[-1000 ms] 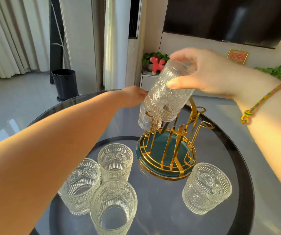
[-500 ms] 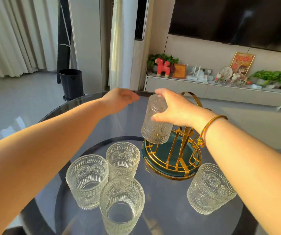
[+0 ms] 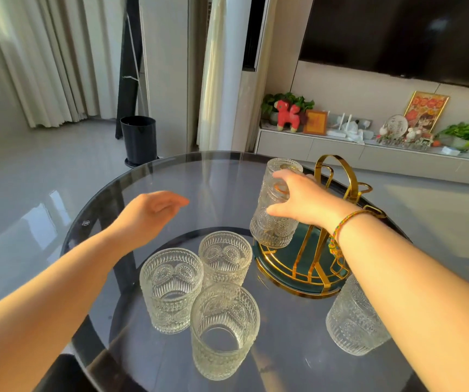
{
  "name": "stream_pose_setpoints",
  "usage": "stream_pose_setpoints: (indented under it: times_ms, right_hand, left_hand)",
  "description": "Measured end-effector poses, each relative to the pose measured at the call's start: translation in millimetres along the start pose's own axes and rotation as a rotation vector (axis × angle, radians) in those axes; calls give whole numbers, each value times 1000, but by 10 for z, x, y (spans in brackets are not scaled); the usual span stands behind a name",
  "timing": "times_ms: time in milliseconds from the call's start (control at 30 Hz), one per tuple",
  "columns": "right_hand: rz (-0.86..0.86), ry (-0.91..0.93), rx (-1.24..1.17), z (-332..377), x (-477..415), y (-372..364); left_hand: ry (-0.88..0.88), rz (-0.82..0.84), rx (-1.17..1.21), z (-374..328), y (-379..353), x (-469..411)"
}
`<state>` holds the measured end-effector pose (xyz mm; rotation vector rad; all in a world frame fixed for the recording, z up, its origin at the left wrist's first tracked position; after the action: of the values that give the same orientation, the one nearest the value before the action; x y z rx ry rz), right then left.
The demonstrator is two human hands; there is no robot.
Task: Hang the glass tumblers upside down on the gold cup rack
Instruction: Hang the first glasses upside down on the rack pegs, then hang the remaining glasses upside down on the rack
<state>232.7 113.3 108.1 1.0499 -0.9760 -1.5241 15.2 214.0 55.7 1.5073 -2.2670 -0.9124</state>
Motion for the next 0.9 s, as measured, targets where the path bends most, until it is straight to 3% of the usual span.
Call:
stream_pose_setpoints:
  times_ms: [100, 200, 300, 400, 633, 900]
  right_hand:
    - [-33, -3, 42, 40, 56, 6]
    - [-256, 93, 96, 224, 225, 27]
    - [-445, 216, -15, 462, 538, -71]
    - [-512, 255, -224, 590, 861, -269]
    - [-425, 86, -913, 637, 1508, -1029]
    - [-204, -48, -813, 612, 1609, -1633]
  left_hand:
    - [78, -30, 12, 229, 8, 198]
    - [122, -28, -24, 413, -19, 373]
    - [149, -56, -73, 572, -41, 533]
    - [203, -79, -109, 772, -108, 768]
    - [204, -50, -349, 965, -256, 1052]
    - [181, -4, -486, 993, -315, 1030]
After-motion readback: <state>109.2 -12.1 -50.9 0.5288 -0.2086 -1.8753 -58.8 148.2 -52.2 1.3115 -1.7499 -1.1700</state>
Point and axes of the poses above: each hand's wrist, its own x-axis away from the middle knuckle, its own y-axis out of the back of the hand, z = x × y, the point moved 3 cm from there along -x, towards the middle knuckle, and after that the axes turned 11 degrees about y, right-handed, at the moved point
